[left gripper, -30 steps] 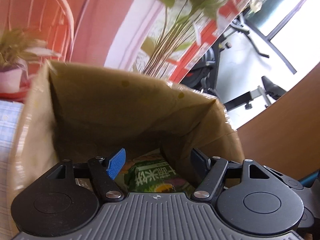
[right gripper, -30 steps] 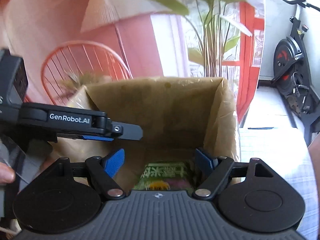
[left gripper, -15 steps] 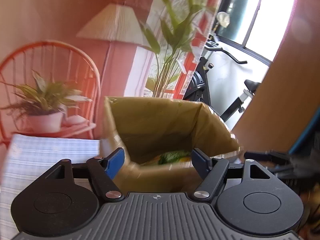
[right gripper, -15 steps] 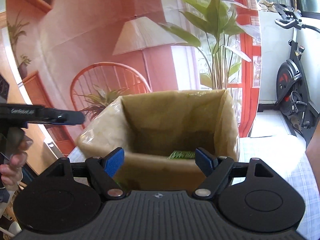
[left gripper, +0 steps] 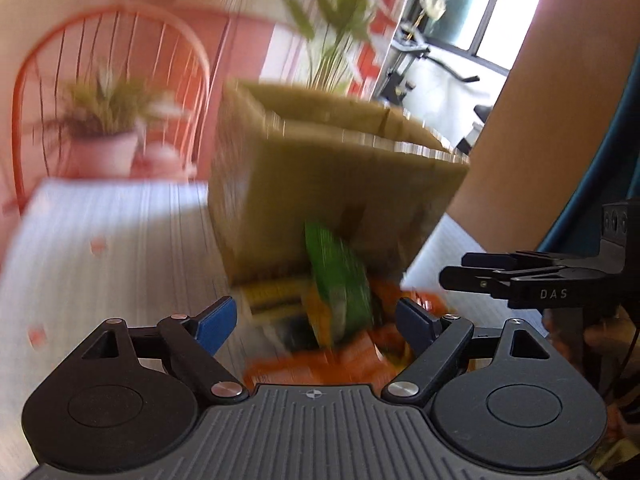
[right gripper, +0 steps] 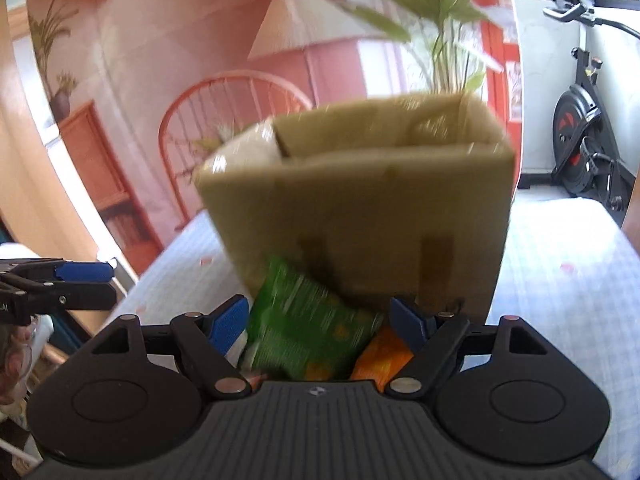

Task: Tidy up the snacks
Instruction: 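Grasp the orange chip bag with the left tool while the right tool approaches the yellow bag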

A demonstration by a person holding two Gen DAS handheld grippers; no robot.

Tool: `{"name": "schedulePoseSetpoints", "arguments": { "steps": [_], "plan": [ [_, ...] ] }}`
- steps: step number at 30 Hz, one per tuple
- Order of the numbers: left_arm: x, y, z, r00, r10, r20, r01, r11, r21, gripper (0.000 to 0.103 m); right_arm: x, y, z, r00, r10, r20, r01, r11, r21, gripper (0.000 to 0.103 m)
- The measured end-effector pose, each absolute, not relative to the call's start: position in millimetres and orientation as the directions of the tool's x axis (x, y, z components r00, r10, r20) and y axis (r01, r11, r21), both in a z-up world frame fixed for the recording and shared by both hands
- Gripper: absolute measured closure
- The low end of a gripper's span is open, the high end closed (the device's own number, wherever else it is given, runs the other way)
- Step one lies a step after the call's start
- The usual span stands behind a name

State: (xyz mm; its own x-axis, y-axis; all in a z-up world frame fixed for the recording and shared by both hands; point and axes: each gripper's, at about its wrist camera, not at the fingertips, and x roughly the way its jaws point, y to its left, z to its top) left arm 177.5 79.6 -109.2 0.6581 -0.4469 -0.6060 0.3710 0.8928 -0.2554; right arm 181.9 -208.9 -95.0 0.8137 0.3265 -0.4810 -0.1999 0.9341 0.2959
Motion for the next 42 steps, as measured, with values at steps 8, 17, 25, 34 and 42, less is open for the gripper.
{"name": "schedulePoseSetpoints", "arguments": {
  "steps": [8, 17, 25, 34, 42],
  "plan": [
    [172.1, 72.4, -146.3, 0.605, -0.454, -0.654, 0.295, 0.891, -0.345, 0.012, 167.5, -185.1, -130.9, 0.779, 0.326, -0.536, -0.211, 0.941, 0.265, 0.023],
    [163.7, 69.1, -167.5, 0.590, -0.428, -0.685, 0.185, 0.897, -0.401, 0.010, 154.6, -184.7, -141.6, 0.781, 0.307, -0.544, -0.208, 0.949, 0.237, 0.023],
    [164.0, 64.4, -175.6, 0.559, -0.428, -0.710, 0.151, 0.895, -0.420, 0.008, 150.7, -187.6, -150.6, 0.781, 0.305, -0.546, -0.195, 0.948, 0.250, 0.023],
    [167.2, 65.0, -195.9, 0.546, -0.469, -0.694, 0.108, 0.861, -0.497, 0.004, 149.5, -186.7, -157.6, 0.773, 0.307, -0.556, -0.201, 0.949, 0.245, 0.023],
    [169.7, 67.5, -202.9, 0.532, -0.532, -0.659, 0.112, 0.816, -0.568, 0.009, 151.4, -188.1, -159.4, 0.773, 0.299, -0.559, -0.195, 0.951, 0.239, 0.023]
  ]
}}
